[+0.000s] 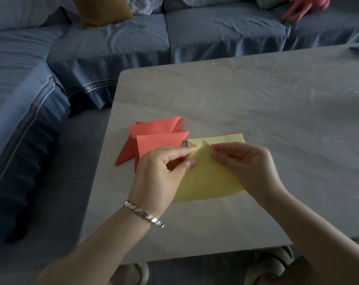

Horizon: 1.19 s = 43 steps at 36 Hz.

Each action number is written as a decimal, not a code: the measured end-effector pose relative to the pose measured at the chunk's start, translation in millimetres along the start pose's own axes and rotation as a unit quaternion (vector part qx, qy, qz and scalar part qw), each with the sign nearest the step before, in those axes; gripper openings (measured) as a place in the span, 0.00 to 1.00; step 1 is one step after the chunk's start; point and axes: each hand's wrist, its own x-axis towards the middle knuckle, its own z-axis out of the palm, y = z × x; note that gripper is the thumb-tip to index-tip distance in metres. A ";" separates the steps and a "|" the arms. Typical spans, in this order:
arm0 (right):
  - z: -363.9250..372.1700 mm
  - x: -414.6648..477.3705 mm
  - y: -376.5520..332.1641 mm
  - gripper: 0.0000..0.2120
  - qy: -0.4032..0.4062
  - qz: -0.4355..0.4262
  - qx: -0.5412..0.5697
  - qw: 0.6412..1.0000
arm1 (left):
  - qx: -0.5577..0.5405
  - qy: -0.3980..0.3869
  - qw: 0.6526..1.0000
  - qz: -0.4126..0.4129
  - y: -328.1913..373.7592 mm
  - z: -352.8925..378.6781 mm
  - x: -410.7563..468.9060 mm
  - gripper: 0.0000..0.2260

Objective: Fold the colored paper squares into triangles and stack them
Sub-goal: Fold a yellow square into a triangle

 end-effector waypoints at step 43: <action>65.7 -22.9 108.4 0.31 -0.355 -0.338 -0.522 0.698 | 0.027 0.095 0.917 -0.388 -148.2 -15.7 -12.1 0.04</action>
